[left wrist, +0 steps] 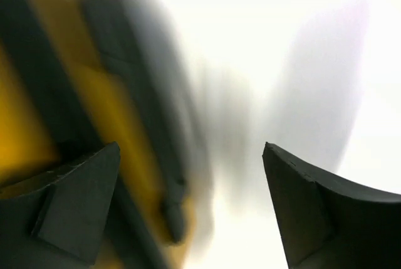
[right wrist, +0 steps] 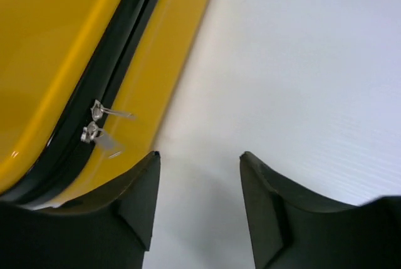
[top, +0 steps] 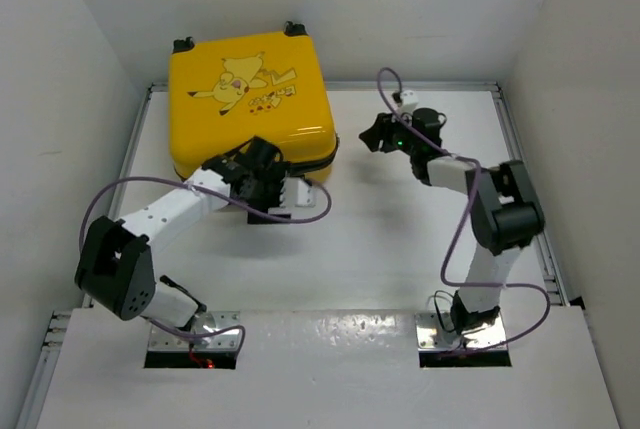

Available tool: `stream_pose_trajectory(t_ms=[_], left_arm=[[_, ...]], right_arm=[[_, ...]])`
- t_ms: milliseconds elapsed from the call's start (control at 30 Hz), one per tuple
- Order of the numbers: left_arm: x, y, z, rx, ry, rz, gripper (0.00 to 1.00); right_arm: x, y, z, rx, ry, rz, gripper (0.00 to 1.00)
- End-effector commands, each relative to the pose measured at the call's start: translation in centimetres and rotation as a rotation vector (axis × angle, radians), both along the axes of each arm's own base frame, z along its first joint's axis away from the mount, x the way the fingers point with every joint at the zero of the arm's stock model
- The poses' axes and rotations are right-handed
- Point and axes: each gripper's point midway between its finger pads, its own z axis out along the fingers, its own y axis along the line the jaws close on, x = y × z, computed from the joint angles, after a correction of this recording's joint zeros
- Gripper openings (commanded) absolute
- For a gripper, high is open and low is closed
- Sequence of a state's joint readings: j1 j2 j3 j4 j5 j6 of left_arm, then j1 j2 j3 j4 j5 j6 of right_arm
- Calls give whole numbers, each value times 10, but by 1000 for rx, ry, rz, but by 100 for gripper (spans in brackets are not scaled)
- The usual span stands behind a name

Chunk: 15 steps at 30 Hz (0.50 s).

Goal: Pack the luggage

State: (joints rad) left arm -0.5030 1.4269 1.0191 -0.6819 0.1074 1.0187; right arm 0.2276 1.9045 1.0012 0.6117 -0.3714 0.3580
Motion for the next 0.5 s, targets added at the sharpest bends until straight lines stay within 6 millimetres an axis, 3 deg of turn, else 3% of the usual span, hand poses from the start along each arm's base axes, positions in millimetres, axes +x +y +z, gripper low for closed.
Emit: stream_pose_trajectory(t_ms=[0, 33, 67, 100, 133, 167, 200, 267, 300, 333, 367, 467], left_arm=[[54, -76, 163, -398, -328, 67, 100], [52, -84, 180, -439, -335, 73, 100], [49, -92, 199, -498, -337, 97, 100], [47, -97, 236, -565, -383, 98, 100], [43, -103, 250, -605, -385, 96, 100], [42, -103, 262, -639, -389, 113, 100], [43, -101, 278, -685, -400, 163, 100], [45, -98, 282, -711, -391, 223, 100], [49, -91, 280, -736, -371, 279, 100], [57, -77, 266, -724, -347, 343, 100], [61, -70, 257, -726, -326, 388, 100], [71, -44, 236, -777, -233, 563, 100]], right_arm=[[-14, -31, 84, -12, -190, -68, 54], [-26, -36, 69, -46, -117, -58, 58], [-37, -41, 100, -48, -173, -58, 64], [-50, -44, 87, -70, -121, -54, 68], [-57, -51, 80, -103, -85, -57, 71], [-71, -56, 96, -103, -92, -63, 81], [-76, -60, 98, -112, -84, -68, 86], [-91, -71, 97, -144, -25, -87, 97], [-95, -76, 107, -150, -37, -100, 100], [-96, -84, 116, -174, -57, -120, 100], [-105, -91, 107, -197, 5, -133, 100], [-113, -109, 117, -216, 9, -188, 100]])
